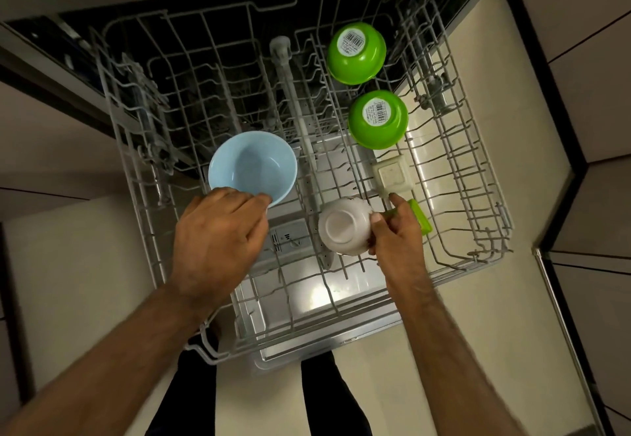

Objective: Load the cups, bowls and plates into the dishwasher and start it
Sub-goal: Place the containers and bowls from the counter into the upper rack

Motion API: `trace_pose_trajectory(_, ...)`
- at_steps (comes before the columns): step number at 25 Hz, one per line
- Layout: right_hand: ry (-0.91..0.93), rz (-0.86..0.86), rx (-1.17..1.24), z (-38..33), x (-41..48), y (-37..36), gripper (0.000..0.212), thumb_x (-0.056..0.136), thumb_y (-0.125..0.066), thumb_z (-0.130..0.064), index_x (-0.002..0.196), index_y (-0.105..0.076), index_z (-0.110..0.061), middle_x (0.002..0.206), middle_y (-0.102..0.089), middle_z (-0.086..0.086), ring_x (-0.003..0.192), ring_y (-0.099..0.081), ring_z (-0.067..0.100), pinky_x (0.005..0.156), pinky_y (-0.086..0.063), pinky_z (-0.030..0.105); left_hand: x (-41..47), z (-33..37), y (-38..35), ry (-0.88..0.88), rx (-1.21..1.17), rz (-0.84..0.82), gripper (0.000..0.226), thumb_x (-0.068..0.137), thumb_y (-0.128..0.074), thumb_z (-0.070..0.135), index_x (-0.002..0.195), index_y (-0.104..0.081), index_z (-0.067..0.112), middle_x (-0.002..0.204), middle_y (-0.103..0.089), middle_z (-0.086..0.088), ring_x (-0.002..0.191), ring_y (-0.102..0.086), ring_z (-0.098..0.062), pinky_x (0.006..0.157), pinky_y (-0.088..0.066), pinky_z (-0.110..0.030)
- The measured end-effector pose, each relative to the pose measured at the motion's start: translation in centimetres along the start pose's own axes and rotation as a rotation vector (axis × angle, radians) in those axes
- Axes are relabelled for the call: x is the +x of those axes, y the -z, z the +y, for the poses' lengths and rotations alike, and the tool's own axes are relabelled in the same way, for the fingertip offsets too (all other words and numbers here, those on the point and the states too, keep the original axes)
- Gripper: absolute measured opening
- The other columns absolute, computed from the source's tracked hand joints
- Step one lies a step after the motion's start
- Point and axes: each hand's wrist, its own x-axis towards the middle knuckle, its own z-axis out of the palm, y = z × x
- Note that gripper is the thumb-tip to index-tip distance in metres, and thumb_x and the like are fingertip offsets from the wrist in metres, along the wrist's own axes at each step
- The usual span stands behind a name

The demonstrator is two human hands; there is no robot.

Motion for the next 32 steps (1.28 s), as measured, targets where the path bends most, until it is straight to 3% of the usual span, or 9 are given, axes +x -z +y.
trace_pose_trajectory(4, 0.056, 0.101, -0.048, -0.2, 0.1, 0.2, 0.046, 0.102, -0.056, -0.017, 0.146, -0.046, -0.024, 0.106, -0.069, -0.006, 0.103, -0.066, 0.009, 0.096, -0.056, 0.046, 0.2, 0.2, -0.2, -0.021, 0.004, 0.005, 0.021, 0.093, -0.065, 0.016, 0.111, -0.076, 0.012, 0.093, -0.076, -0.004, 0.091, -0.07, -0.026, 0.079, -0.055, -0.045)
trace_pose_trajectory(9, 0.075, 0.125, -0.102, -0.6, 0.2, 0.0, 0.04, 0.101, -0.057, -0.017, 0.14, -0.053, -0.023, 0.104, -0.07, -0.007, 0.101, -0.067, 0.012, 0.093, -0.056, 0.042, 0.3, 0.7, -0.7, -0.047, -0.009, -0.047, 0.025, 0.095, -0.06, 0.02, 0.114, -0.075, 0.014, 0.097, -0.077, -0.002, 0.094, -0.069, -0.023, 0.084, -0.053, -0.043)
trace_pose_trajectory(14, 0.089, 0.153, -0.272, -1.0, 0.1, 0.3, 0.044, 0.098, -0.06, -0.009, 0.141, -0.054, -0.018, 0.12, -0.063, -0.004, 0.11, -0.059, 0.013, 0.098, -0.05, 0.032, 0.5, 1.6, -1.0, -0.095, -0.03, -0.073, 0.024, 0.092, -0.064, 0.01, 0.114, -0.075, 0.01, 0.099, -0.076, -0.004, 0.096, -0.069, -0.027, 0.081, -0.057, -0.048)
trace_pose_trajectory(17, 0.445, 0.238, -0.377, -1.8, -0.9, 0.4, 0.048, 0.093, -0.066, -0.009, 0.139, -0.056, -0.016, 0.131, -0.061, -0.002, 0.121, -0.056, 0.016, 0.101, -0.052, 0.043, 0.6, 2.2, -0.7, -0.121, -0.02, -0.074, 0.033, 0.078, -0.074, -0.003, 0.108, -0.076, 0.008, 0.1, -0.076, -0.006, 0.104, -0.069, -0.03, 0.086, -0.055, -0.05)
trace_pose_trajectory(19, 0.738, 0.124, -0.394, -2.8, -1.6, 0.0, 0.055, 0.089, -0.069, -0.006, 0.141, -0.054, -0.013, 0.142, -0.057, 0.0, 0.133, -0.049, 0.016, 0.111, -0.044, 0.037, 1.0, 2.0, -0.9, -0.133, -0.026, -0.116, 0.036, 0.075, -0.073, -0.007, 0.106, -0.076, 0.01, 0.107, -0.076, -0.004, 0.116, -0.065, -0.03, 0.094, -0.052, -0.051)
trace_pose_trajectory(21, 0.883, -0.079, -0.436, -3.5, -2.1, -1.0, 0.057, 0.087, -0.067, -0.001, 0.142, -0.053, -0.011, 0.142, -0.057, 0.0, 0.137, -0.046, 0.015, 0.115, -0.04, 0.033, 1.3, 1.6, -1.3, -0.152, -0.051, -0.165, 0.038, 0.074, -0.072, -0.01, 0.106, -0.074, 0.012, 0.118, -0.074, -0.003, 0.13, -0.057, -0.029, 0.104, -0.049, -0.052)
trace_pose_trajectory(25, 0.998, -0.219, -0.491, -2.6, -2.2, -2.3, 0.044, 0.089, -0.061, 0.004, 0.131, -0.063, -0.007, 0.116, -0.072, 0.0, 0.115, -0.062, 0.019, 0.093, -0.055, 0.043, 1.8, 0.6, -1.6, -0.195, -0.095, -0.201, 0.04, 0.072, -0.07, -0.014, 0.103, -0.071, 0.011, 0.132, -0.068, -0.006, 0.142, -0.047, -0.026, 0.11, -0.045, -0.046)
trace_pose_trajectory(29, 1.072, -0.22, -0.494, -3.2, -1.6, -2.6, 0.038, 0.09, -0.064, 0.002, 0.127, -0.066, -0.008, 0.113, -0.074, 0.002, 0.11, -0.065, 0.02, 0.09, -0.057, 0.044, 2.3, -0.3, -1.1, -0.181, -0.104, -0.208, 0.034, 0.078, -0.074, -0.009, 0.104, -0.07, 0.013, 0.138, -0.064, -0.005, 0.145, -0.043, -0.023, 0.106, -0.049, -0.046)
trace_pose_trajectory(32, 0.872, -0.157, -0.339, -5.0, -1.5, -2.9, 0.034, 0.095, -0.063, -0.002, 0.127, -0.067, -0.013, 0.116, -0.072, -0.001, 0.104, -0.068, 0.012, 0.086, -0.06, 0.034, 2.7, 0.0, -0.4, -0.059, -0.165, -0.162, 0.036, 0.093, -0.07, 0.015, 0.128, -0.062, 0.013, 0.153, -0.05, -0.004, 0.141, -0.047, -0.026, 0.099, -0.055, -0.05)
